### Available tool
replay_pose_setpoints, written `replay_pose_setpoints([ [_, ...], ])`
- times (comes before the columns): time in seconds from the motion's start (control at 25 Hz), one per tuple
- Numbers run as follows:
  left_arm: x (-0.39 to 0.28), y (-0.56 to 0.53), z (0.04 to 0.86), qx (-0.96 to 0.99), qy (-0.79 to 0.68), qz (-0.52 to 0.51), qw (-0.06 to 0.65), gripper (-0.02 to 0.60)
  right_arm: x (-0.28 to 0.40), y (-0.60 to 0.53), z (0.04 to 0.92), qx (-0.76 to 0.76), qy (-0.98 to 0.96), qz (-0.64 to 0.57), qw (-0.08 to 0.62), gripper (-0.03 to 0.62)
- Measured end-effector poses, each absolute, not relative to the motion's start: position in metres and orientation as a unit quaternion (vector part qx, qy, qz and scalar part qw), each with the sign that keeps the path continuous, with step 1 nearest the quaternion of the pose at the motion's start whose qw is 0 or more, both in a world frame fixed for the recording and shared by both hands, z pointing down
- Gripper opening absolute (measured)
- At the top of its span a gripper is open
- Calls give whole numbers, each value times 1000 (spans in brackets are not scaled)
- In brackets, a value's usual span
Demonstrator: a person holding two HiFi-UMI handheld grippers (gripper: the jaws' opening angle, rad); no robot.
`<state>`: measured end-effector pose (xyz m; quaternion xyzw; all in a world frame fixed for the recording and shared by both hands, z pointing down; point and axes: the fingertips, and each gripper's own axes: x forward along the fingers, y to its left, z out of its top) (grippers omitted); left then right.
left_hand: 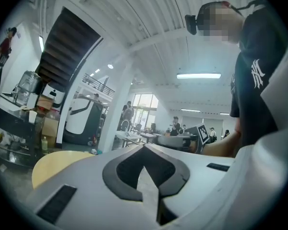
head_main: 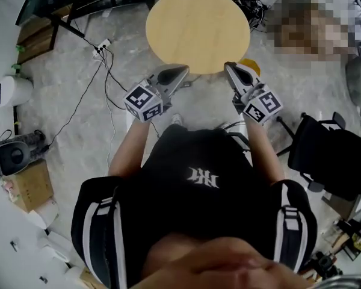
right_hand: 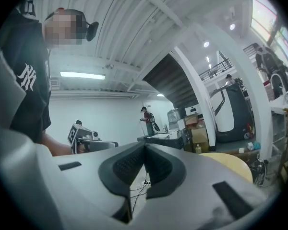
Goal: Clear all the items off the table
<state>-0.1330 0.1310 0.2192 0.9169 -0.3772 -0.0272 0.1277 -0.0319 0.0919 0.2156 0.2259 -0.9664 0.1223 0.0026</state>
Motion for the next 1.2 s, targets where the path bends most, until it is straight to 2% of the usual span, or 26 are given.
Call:
replay_pose_setpoints([
  [0.2, -141, 129, 231, 920, -367, -10, 134, 12, -56, 100, 220, 219, -968, 117, 17, 2],
  [1.2, -115, 109, 229, 927, -349, -3, 141, 12, -55, 85, 216, 202, -975, 88, 25, 0],
])
